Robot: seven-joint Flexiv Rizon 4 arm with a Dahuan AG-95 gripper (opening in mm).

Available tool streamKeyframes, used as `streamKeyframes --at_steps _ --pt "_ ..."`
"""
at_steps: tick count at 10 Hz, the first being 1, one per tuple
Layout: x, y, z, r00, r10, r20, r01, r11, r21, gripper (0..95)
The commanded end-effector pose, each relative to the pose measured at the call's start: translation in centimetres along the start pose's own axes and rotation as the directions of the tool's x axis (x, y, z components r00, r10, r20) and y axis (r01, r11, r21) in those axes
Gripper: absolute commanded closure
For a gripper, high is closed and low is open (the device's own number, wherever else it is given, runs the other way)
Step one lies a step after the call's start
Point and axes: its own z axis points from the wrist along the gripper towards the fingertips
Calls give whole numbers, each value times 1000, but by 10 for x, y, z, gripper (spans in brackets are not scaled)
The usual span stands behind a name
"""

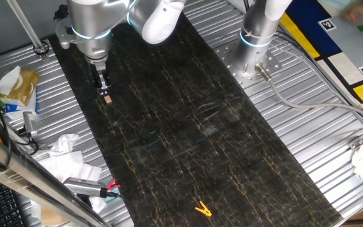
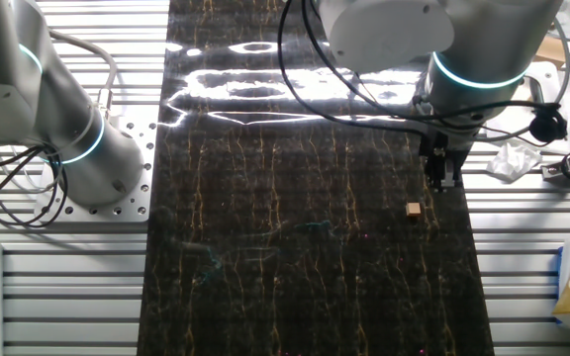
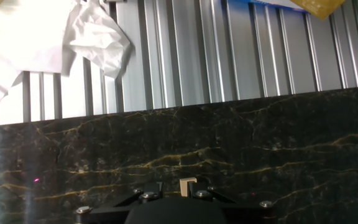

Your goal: Hold a small block with the gripper and sweep it from left to right on the table

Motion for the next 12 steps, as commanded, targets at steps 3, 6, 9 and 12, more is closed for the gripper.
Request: streamKeyframes --at_steps 3,6,9,12 --pt "0 0 0 1000 0 -2 0 1000 0 760" --pt "0 0 0 1000 -3 -2 3 1000 0 760" --pt "0 0 0 1000 -2 -1 2 1000 1 760" --pt "1 -2 1 1000 5 -2 -5 1000 -1 760"
